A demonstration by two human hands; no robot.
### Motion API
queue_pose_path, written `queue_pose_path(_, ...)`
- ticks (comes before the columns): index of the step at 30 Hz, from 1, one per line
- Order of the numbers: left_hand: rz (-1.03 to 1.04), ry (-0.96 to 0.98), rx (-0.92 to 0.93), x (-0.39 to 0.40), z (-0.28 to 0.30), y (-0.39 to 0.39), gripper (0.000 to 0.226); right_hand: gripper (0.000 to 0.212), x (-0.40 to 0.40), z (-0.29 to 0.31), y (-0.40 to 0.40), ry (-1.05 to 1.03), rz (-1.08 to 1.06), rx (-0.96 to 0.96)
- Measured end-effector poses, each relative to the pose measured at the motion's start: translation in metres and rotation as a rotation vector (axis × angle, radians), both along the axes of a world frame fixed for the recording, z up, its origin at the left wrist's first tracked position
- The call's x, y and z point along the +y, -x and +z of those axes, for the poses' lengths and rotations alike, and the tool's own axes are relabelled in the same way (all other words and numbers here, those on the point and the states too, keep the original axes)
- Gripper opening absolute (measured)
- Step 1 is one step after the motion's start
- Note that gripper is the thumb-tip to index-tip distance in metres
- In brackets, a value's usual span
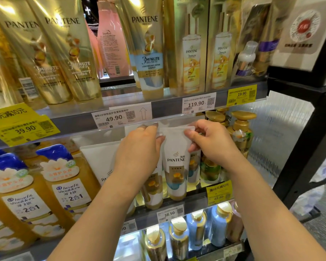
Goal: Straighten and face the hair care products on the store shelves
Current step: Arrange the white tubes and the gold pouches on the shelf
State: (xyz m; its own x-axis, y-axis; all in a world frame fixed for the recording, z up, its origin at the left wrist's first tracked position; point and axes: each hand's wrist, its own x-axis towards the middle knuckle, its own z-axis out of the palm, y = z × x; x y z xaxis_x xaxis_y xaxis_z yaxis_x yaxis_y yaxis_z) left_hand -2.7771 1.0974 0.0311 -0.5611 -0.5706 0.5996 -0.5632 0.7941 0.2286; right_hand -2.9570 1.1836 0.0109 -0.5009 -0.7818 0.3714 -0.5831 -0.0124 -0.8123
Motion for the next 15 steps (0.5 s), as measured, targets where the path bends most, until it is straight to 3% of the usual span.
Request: queue_pose_path(15, 0.005, -0.137, 0.070, -0.0004, -0.0003, 0.0052, 0.027, 0.018, 0.0075, 0.0013, 0.0063, 0.050, -0.004, 0.048)
